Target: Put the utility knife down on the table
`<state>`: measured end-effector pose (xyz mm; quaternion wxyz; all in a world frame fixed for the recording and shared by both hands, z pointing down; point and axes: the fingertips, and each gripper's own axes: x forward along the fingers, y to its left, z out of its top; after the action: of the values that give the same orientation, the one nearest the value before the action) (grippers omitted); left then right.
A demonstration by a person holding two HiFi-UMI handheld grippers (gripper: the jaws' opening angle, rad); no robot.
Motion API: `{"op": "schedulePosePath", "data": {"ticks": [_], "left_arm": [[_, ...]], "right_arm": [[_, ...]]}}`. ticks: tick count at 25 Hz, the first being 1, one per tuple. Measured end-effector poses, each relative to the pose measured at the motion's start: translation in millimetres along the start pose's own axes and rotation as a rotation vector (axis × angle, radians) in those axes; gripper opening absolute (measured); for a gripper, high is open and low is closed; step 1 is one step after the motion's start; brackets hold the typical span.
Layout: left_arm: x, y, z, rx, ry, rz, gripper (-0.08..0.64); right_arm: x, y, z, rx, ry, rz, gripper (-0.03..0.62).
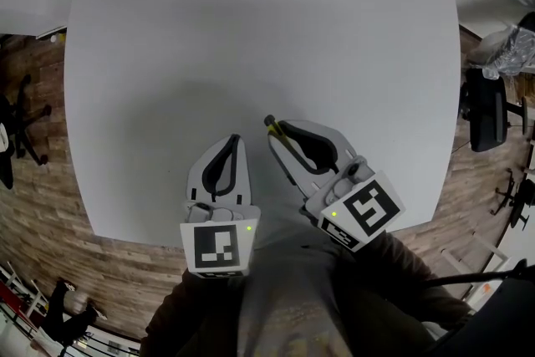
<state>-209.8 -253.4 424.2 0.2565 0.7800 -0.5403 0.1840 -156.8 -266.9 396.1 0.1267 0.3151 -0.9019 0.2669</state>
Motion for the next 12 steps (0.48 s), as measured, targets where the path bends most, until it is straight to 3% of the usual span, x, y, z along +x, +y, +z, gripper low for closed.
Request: {"op": "schedulePosePath", "data": {"ticks": [12], "left_arm": [[11,0,-10,-0.012,0.028,-0.012,0.002]], "right_arm": [[6,-9,-12,0.017,0.028,-0.009,0.063]]}}
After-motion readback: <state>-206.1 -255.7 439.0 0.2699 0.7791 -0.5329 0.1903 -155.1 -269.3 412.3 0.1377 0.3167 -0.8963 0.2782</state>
